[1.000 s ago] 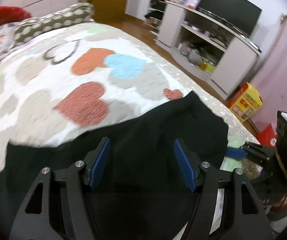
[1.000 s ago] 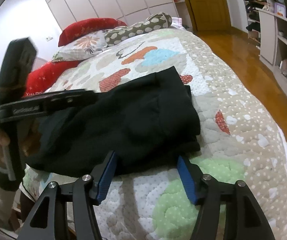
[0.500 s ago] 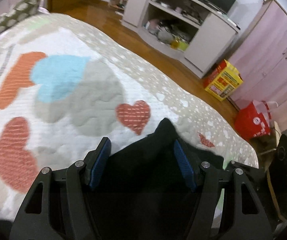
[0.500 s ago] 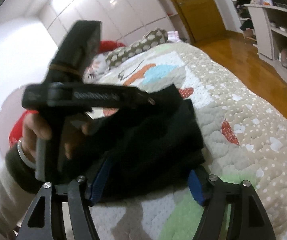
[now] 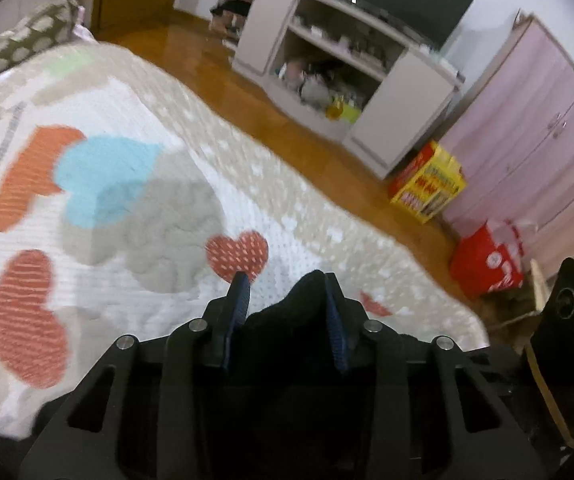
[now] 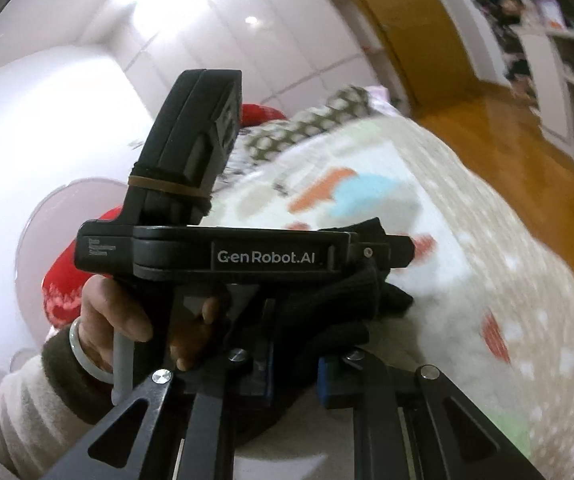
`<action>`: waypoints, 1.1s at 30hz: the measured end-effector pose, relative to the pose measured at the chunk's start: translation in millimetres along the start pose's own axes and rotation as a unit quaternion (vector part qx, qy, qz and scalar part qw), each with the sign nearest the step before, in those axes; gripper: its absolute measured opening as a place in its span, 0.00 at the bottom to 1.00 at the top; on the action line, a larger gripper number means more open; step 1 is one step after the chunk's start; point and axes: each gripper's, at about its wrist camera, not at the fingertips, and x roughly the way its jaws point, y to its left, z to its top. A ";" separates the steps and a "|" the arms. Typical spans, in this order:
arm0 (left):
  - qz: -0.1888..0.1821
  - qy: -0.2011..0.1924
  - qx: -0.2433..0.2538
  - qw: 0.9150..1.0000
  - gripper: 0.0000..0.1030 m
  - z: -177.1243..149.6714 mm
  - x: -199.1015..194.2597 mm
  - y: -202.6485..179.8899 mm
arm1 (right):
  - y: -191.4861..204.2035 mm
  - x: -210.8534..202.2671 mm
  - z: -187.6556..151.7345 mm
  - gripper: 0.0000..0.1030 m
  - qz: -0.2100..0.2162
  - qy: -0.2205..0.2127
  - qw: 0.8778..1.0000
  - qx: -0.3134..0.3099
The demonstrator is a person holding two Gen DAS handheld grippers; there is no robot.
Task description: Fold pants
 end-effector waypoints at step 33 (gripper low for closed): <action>0.196 -0.078 -0.244 0.947 0.46 -199.5 -139.9 100.0 | 83.8 147.4 -7.4 0.65 -0.053 0.138 0.980 -0.136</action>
